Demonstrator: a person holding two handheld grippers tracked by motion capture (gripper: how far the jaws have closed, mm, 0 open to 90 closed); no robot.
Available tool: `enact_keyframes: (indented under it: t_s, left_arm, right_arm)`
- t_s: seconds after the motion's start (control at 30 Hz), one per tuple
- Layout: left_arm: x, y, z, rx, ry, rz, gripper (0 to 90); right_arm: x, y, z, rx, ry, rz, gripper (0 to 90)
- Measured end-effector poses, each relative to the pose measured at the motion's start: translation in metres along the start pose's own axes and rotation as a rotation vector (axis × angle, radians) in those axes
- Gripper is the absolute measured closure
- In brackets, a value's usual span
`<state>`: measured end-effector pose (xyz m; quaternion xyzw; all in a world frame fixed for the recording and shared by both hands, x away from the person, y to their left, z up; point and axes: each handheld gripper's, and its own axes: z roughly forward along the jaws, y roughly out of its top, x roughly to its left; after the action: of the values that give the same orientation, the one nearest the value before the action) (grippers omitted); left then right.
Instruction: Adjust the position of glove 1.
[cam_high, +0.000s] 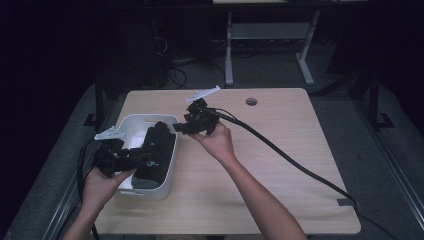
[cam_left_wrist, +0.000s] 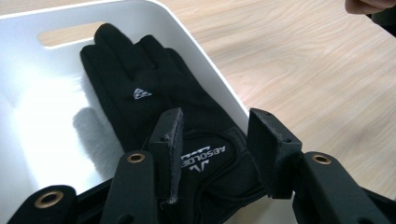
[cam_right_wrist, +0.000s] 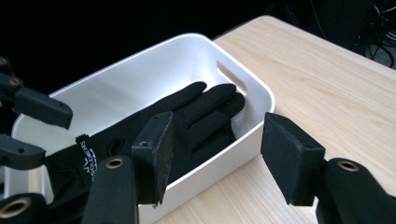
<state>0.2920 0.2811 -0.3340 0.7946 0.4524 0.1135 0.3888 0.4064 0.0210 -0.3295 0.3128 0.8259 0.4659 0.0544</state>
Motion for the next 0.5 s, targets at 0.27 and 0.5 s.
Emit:
enact_keyframes:
  t_s: [0.27,0.5]
  left_arm:
    - [-0.006,0.006,0.003,-0.010,-0.014,0.007,53.6]
    - [-0.013,0.010,0.006,-0.016,-0.023,0.013,48.6]
  right_arm:
    - [-0.011,-0.004,-0.019,0.016,-0.049,0.002,40.8]
    - [-0.011,-0.003,-0.030,0.022,-0.081,-0.025,37.5]
